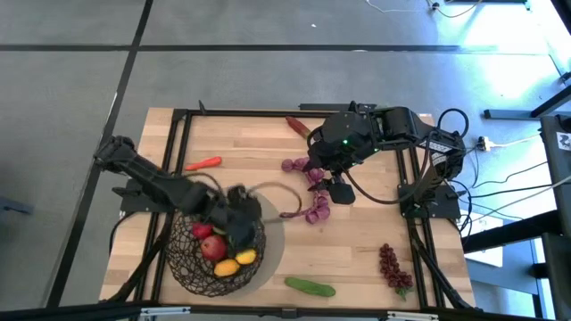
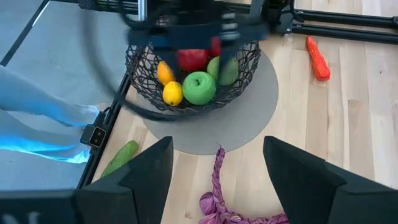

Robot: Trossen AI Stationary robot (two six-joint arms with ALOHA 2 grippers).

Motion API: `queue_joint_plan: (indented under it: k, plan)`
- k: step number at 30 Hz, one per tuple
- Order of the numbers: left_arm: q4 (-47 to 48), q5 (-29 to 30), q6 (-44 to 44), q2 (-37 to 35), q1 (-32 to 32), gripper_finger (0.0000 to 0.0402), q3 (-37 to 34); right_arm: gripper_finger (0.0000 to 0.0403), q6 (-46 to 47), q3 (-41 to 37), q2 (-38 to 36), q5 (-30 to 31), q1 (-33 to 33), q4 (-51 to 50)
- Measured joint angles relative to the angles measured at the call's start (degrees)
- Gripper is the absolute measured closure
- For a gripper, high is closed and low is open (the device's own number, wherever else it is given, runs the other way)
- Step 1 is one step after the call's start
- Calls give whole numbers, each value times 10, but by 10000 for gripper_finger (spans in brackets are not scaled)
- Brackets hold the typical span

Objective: Build produce basket
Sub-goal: Put the red chili pepper into the black wire basket

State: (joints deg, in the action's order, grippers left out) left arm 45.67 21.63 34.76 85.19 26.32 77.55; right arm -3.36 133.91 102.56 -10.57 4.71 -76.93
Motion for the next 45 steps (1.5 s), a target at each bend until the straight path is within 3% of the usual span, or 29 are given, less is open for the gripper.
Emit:
queue_joint_plan:
  k: [8,12,16,23,29,33,45]
  plan:
    - [115,-12,71,0,-114,146,41,155,9,0,0,0,0,27]
    - [143,-67,63,0,-166,147,41,155,37,0,0,0,0,47]
    - [143,-70,10,0,-205,149,41,155,84,0,0,5,0,55]
    - [142,-69,-88,-16,-277,149,40,155,193,0,4,164,-27,40]
    - [148,-96,-152,-33,-341,149,40,155,267,0,9,197,-107,-3]
    - [152,-134,-173,-45,-382,149,40,155,222,0,32,193,-169,-37]
    - [157,-134,-159,-82,-483,150,43,155,41,0,152,165,-315,-37]
